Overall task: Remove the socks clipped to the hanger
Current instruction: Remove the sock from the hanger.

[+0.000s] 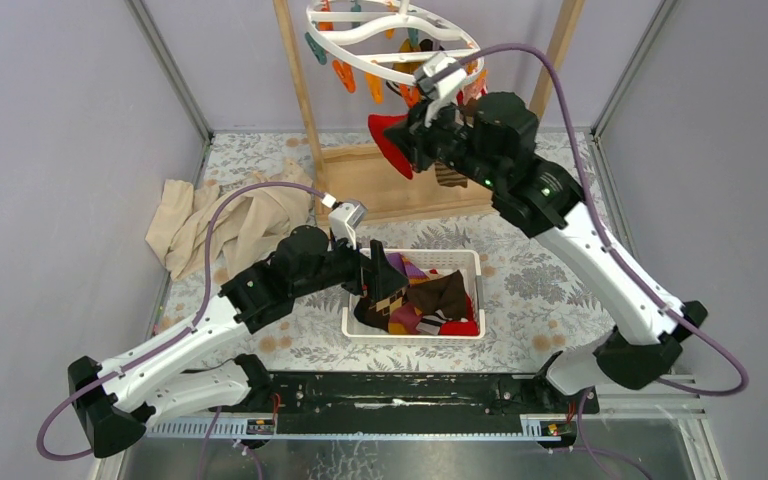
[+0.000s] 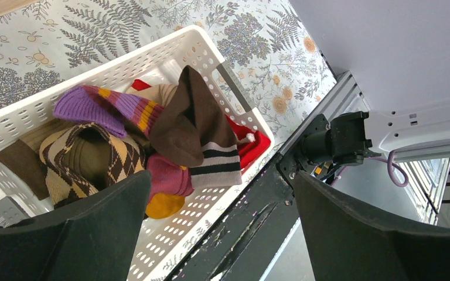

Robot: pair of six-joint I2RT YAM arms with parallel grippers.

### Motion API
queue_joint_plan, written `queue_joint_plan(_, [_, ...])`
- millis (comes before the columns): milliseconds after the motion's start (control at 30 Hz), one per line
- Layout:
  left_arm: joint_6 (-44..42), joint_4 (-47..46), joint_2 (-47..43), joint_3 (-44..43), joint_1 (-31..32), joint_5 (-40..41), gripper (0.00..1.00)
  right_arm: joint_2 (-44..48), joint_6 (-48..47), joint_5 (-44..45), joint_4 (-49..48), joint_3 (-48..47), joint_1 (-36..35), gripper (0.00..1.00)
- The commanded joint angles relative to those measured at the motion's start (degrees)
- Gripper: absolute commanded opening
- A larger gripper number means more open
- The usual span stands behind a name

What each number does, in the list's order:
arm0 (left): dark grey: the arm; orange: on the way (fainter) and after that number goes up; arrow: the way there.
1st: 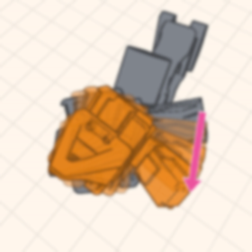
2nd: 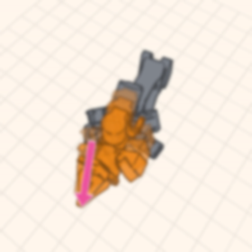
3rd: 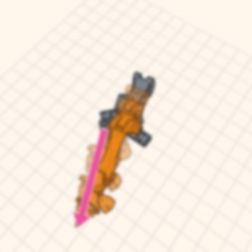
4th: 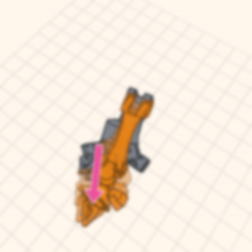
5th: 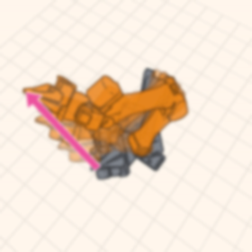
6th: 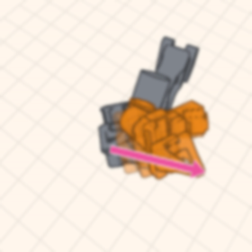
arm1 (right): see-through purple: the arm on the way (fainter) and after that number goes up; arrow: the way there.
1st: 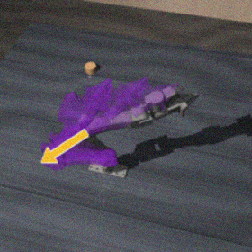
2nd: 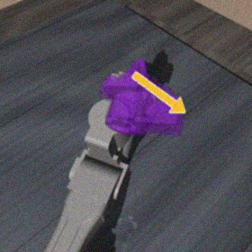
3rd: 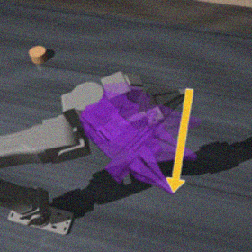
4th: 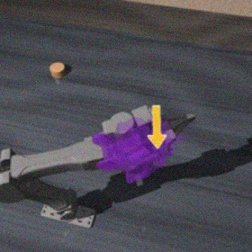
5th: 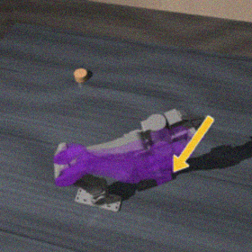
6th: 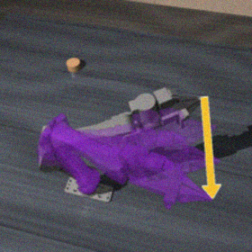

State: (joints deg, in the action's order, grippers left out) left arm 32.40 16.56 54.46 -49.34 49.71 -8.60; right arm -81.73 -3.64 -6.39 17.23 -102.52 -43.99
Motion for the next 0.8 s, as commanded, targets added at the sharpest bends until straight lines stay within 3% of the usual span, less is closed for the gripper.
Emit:
queue_joint_plan(0, [-0.1, -3.1, -0.8, 0.4, -0.4, 0.2, 0.98, -5.7, -2.1, 5.9, 2.5, -9.4, -2.3, 0.00])
queue_joint_plan(400, [-0.3, -1.9, -2.4, 0.6, -0.4, 0.9, 0.98, -26.0, -1.3, 10.5, 16.2, -37.4, -3.0, 0.00])
queue_joint_plan(767, [-0.9, 0.2, -3.7, 0.3, -0.4, 2.2, 0.99, -31.4, -0.5, 10.0, 16.1, -38.7, -2.9, 0.00])
